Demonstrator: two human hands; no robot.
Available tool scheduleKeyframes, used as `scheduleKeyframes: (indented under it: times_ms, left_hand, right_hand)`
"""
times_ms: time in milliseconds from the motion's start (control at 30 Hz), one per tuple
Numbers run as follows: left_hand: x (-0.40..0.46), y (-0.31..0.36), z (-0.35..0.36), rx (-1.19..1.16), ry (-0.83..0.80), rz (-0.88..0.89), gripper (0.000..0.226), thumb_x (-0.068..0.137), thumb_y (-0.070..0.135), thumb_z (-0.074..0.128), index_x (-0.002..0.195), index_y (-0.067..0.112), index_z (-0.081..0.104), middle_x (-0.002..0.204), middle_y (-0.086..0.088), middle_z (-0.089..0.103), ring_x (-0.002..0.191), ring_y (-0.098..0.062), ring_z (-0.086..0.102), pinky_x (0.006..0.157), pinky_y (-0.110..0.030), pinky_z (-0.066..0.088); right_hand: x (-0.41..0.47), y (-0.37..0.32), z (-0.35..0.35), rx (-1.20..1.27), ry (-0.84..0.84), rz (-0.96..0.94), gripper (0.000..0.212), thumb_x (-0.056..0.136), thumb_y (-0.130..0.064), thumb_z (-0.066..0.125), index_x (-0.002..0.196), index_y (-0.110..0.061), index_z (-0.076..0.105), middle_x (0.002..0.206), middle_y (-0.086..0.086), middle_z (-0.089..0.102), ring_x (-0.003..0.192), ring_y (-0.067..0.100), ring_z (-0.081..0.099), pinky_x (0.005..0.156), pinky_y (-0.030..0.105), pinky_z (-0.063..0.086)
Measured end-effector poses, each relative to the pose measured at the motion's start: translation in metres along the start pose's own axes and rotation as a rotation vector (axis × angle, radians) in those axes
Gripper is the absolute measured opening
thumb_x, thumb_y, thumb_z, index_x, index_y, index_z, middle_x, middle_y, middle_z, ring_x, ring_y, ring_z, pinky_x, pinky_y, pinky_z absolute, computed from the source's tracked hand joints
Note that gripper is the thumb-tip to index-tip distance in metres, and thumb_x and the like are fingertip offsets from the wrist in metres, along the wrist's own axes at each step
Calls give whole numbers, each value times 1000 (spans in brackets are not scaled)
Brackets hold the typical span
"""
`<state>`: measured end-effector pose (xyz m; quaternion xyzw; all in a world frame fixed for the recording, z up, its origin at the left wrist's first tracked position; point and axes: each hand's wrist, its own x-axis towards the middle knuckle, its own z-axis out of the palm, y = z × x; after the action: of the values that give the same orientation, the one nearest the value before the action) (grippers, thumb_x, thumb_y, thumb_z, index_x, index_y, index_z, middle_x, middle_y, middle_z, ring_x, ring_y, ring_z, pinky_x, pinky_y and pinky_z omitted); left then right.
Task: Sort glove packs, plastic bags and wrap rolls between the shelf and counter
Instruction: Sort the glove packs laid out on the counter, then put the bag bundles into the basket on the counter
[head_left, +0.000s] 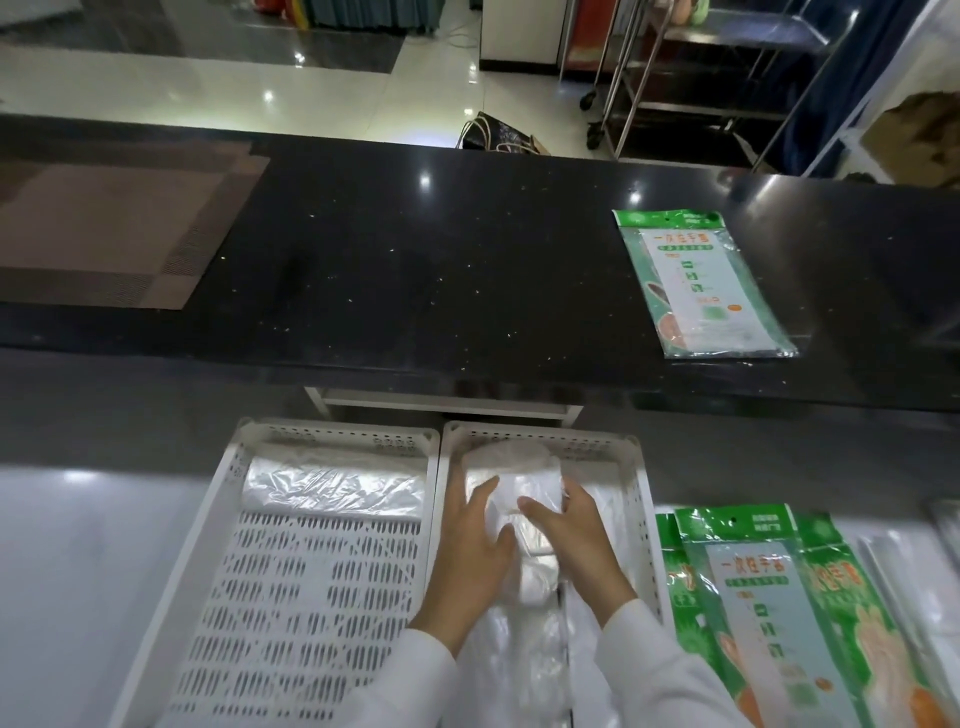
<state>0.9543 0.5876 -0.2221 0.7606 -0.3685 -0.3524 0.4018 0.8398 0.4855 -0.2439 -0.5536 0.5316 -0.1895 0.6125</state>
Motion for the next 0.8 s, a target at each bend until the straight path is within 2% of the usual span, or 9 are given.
scheduleKeyframes:
  times_ms: [67,167,233,267,367,400,500,667,800]
  left_hand:
    - [-5,-5,5,46,-19,-9,55,102,20,61,153,28,43,169,21,0,153,0,11,116,-12,23]
    - [-11,-11,11,208,-64,-35,59,105,30,53,159,36,30,172,14,-11,159,-11,-13,126,-32,8]
    - [-12,-11,14,302,-82,-28,61,106,32,49,161,35,24,172,8,-13,158,-16,-18,127,-36,3]
    - [-13,-11,15,344,-85,-25,62,106,33,48,162,34,21,173,6,-13,158,-19,-18,127,-38,3]
    - [-14,-6,14,442,-92,-8,64,106,35,47,163,31,19,173,1,-11,159,-24,-16,128,-42,3]
    - [-14,-4,13,450,-93,-1,64,106,34,48,163,30,20,174,-1,-9,159,-25,-15,128,-41,4]
    - [-19,3,8,452,-79,10,61,106,31,50,162,27,25,174,-3,1,160,-25,-6,129,-40,7]
    - [-36,11,7,436,-24,88,52,107,29,49,158,25,37,170,-1,21,159,-20,12,129,-36,15]
    - [-50,23,18,372,-2,174,42,106,26,51,148,26,50,163,5,33,153,-13,25,116,-22,27]
  right_hand:
    - [-2,-2,1,14,5,-8,23,93,-32,75,113,-33,65,115,-16,69,112,7,62,91,24,51]
    - [-7,-6,-1,50,38,-6,8,97,-30,71,102,-33,65,103,-16,69,101,2,64,78,16,46]
    - [-12,-10,-5,72,60,4,12,99,-26,70,104,-35,63,104,-16,66,97,-2,61,76,14,45]
    - [-15,-12,-8,82,64,2,18,100,-24,69,112,-35,62,109,-12,66,100,-2,61,78,16,46]
    - [-26,-14,-18,99,74,2,30,100,-21,67,130,-27,63,121,1,67,111,15,64,88,28,51]
    - [-31,-15,-21,110,77,6,30,100,-19,66,129,-26,64,121,4,68,110,19,65,89,31,52]
    - [-46,-15,-32,144,75,18,22,100,-18,63,120,-26,69,118,5,72,101,23,69,78,35,57]
    - [-71,-14,-51,170,70,-15,18,101,-11,60,112,-21,72,104,3,80,95,23,78,84,39,61]
    - [-90,-12,-71,202,102,-77,19,102,-7,58,111,-17,72,100,4,81,92,24,78,81,37,62]
